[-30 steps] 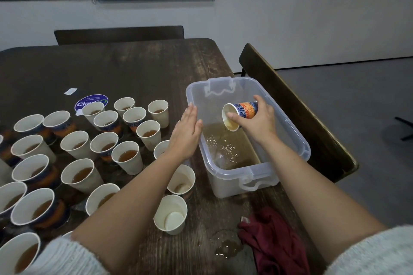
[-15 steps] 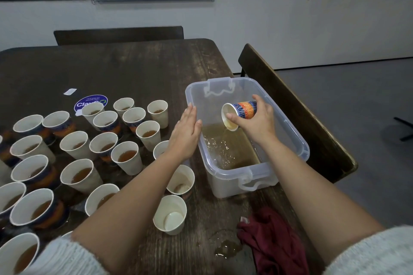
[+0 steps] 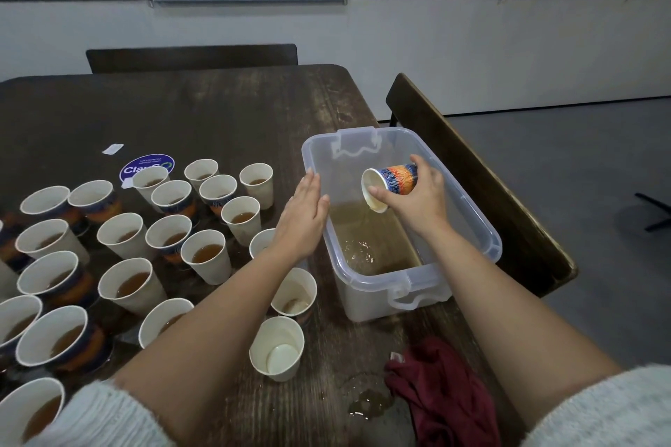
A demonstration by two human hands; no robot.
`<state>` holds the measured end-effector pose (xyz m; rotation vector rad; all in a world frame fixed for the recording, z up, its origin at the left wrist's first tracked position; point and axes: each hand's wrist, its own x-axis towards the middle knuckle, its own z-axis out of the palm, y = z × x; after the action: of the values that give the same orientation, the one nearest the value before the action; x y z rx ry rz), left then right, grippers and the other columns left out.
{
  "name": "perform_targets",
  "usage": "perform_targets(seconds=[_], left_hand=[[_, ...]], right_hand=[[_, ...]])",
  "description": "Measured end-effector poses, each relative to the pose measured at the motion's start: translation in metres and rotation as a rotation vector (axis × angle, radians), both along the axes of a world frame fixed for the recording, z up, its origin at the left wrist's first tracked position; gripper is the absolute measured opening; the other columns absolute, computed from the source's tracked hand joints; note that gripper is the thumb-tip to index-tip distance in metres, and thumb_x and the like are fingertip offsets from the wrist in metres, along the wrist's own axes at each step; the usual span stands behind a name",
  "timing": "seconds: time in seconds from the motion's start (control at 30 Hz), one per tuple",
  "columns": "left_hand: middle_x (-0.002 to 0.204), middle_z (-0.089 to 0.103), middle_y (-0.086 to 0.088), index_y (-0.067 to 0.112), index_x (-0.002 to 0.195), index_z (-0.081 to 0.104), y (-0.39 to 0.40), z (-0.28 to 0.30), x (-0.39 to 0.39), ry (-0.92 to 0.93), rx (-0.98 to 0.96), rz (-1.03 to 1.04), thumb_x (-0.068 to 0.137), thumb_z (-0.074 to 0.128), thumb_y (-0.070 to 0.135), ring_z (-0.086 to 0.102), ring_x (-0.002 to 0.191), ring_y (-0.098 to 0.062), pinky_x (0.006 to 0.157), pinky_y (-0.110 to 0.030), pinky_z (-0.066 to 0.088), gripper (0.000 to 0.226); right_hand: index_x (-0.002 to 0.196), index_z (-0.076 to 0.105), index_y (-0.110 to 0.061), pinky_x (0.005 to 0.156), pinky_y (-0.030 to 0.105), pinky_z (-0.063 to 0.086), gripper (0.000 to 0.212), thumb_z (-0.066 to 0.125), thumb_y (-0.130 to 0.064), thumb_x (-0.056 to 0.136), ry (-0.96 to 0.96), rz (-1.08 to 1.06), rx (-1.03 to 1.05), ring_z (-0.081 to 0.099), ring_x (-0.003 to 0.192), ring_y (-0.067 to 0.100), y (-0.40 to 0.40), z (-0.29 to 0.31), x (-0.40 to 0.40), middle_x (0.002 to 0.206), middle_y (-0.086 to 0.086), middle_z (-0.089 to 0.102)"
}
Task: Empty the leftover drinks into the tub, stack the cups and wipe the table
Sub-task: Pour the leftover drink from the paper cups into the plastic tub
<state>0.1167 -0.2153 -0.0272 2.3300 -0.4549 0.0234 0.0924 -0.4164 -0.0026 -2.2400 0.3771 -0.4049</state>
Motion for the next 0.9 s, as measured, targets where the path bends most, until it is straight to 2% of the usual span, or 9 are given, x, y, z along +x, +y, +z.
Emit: perform_targets(seconds=[0.23, 0.5, 0.6, 0.67, 0.77, 0.83, 0.9], left_hand=[[0.162, 0.001, 0.0, 0.015, 0.154, 0.007, 0.003, 0.006, 0.001, 0.038, 0.098, -0.021, 0.106, 0.025, 0.031, 0.0, 0.149, -0.013, 0.121, -0.041, 0.008, 0.054], [0.162, -0.01, 0.001, 0.017, 0.154, -0.001, 0.009, 0.027, 0.004, 0.174, 0.236, -0.11, 0.105, 0.021, 0.039, -0.01, 0.148, -0.017, 0.118, -0.048, 0.002, 0.059], [0.162, -0.007, 0.001, 0.017, 0.154, 0.0, 0.017, 0.037, 0.009, 0.184, 0.303, -0.149, 0.105, 0.024, 0.039, -0.009, 0.148, -0.018, 0.118, -0.047, 0.002, 0.059], [0.162, -0.002, 0.0, 0.016, 0.154, 0.001, 0.025, 0.043, 0.013, 0.166, 0.261, -0.151, 0.104, 0.03, 0.036, -0.007, 0.149, -0.019, 0.12, -0.046, 0.004, 0.061], [0.162, 0.005, -0.003, 0.015, 0.155, 0.006, 0.038, 0.054, 0.013, 0.136, 0.057, -0.158, 0.101, 0.047, 0.025, 0.001, 0.149, -0.019, 0.121, -0.039, 0.008, 0.069], [0.161, 0.011, -0.002, 0.015, 0.154, 0.009, 0.049, 0.064, 0.009, 0.116, -0.047, -0.198, 0.094, 0.06, 0.018, 0.009, 0.148, -0.017, 0.119, -0.032, 0.013, 0.079], [0.161, 0.012, 0.002, 0.02, 0.154, 0.007, 0.063, 0.071, 0.005, 0.116, -0.099, -0.244, 0.085, 0.072, 0.027, 0.012, 0.146, -0.013, 0.116, -0.029, 0.016, 0.095]], right_hand=[[0.149, 0.027, -0.023, 0.101, 0.032, 0.044, 0.094, 0.079, -0.048, 0.075, -0.013, -0.01, -0.041, 0.038, 0.133, 0.024, 0.005, 0.003, -0.004, 0.151, 0.008, 0.026], [0.149, 0.028, -0.024, 0.102, 0.03, 0.042, 0.094, 0.082, -0.042, 0.074, -0.027, 0.021, -0.131, 0.035, 0.134, 0.023, 0.013, 0.007, -0.007, 0.151, 0.008, 0.021], [0.147, 0.031, -0.025, 0.104, 0.033, 0.043, 0.092, 0.083, -0.04, 0.073, -0.042, 0.049, -0.15, 0.034, 0.134, 0.023, 0.017, 0.007, -0.007, 0.151, 0.008, 0.021], [0.147, 0.031, -0.026, 0.105, 0.033, 0.043, 0.091, 0.083, -0.04, 0.074, -0.041, 0.052, -0.157, 0.035, 0.134, 0.023, 0.022, 0.011, -0.009, 0.151, 0.007, 0.021], [0.147, 0.032, -0.025, 0.1, 0.029, 0.043, 0.085, 0.077, -0.046, 0.078, -0.055, 0.015, -0.09, 0.039, 0.13, 0.02, 0.035, 0.024, -0.011, 0.149, 0.005, 0.025], [0.144, 0.037, -0.023, 0.096, 0.027, 0.045, 0.075, 0.07, -0.052, 0.083, -0.078, 0.019, 0.014, 0.044, 0.122, 0.015, 0.05, 0.037, -0.012, 0.141, 0.001, 0.036], [0.13, 0.049, -0.026, 0.089, 0.023, 0.048, 0.054, 0.062, -0.056, 0.087, -0.115, 0.089, 0.11, 0.052, 0.112, 0.012, 0.069, 0.051, -0.01, 0.127, -0.002, 0.05]])
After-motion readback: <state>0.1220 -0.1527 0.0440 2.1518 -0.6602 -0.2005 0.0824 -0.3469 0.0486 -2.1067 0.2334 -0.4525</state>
